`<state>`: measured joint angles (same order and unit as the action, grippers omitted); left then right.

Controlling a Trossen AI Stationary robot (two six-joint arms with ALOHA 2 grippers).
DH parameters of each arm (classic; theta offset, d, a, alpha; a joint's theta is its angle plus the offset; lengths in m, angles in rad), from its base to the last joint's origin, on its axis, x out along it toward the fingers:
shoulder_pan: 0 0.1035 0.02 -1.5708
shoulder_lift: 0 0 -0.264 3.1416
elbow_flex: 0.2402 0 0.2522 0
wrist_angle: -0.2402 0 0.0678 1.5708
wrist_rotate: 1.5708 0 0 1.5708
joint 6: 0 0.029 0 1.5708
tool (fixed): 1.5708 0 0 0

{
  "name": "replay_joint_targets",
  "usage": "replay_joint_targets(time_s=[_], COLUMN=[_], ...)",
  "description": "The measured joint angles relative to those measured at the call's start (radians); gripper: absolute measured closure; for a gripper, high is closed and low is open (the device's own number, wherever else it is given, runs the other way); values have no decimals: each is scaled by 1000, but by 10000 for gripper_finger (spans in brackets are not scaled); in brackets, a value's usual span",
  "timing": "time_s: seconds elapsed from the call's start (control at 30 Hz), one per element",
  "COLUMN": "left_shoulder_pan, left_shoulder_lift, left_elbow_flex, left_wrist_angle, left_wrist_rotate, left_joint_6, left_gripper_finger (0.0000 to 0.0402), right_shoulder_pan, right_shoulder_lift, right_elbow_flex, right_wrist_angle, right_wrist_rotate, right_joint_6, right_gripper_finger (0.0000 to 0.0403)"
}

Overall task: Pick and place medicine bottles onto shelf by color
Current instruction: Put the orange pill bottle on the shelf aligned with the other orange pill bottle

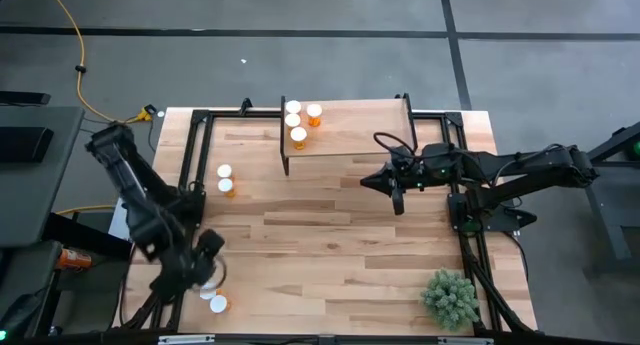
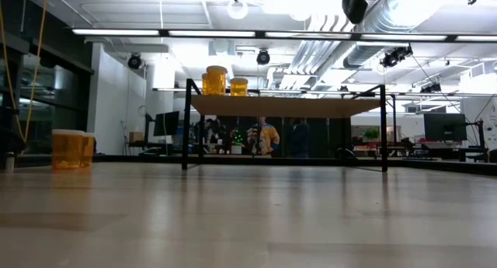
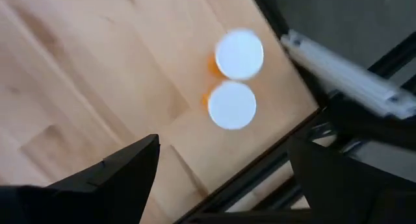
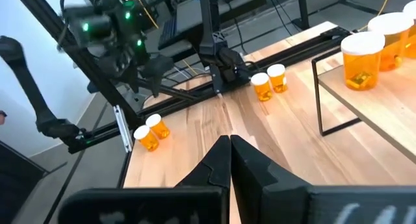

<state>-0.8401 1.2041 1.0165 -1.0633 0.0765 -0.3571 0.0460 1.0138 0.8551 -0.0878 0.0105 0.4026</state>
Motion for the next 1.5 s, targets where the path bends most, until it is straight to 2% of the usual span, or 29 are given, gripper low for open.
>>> replay_joint_targets(time_s=[0.1, 0.23, 0.6, 0.9, 1.17, 1.33, 1.5], left_shoulder_pan=[-80, -127, -113, -109, -109, -109, -109], left_shoulder_lift=[55, 128, 228, 321, 335, 333, 333], left_elbow_flex=[-54, -88, -90, -90, -90, -90, -90], left_wrist_angle=[67, 125, 207, 207, 236, 237, 238], left_wrist_rotate=[-40, -61, -23, -40, -56, -59, -59], left_joint_6=[-15, -32, -104, -131, -131, -130, -130], left_gripper_finger=[73, 73, 73, 74, 75, 95, 139], right_shoulder_pan=[0, 0, -2, -2, -2, -2, -2], right_shoulder_lift=[0, 0, 0, 0, 0, 0, 0], right_elbow_flex=[0, 0, 0, 0, 0, 0, 0], right_wrist_angle=[-6, -6, -52, -62, -66, -66, -72], right_wrist_rotate=[0, 0, 1, 1, 1, 1, 0], right_joint_6=[0, 0, 8, 8, 8, 8, 8], right_gripper_finger=[403, 403, 403, 403, 403, 403, 403])
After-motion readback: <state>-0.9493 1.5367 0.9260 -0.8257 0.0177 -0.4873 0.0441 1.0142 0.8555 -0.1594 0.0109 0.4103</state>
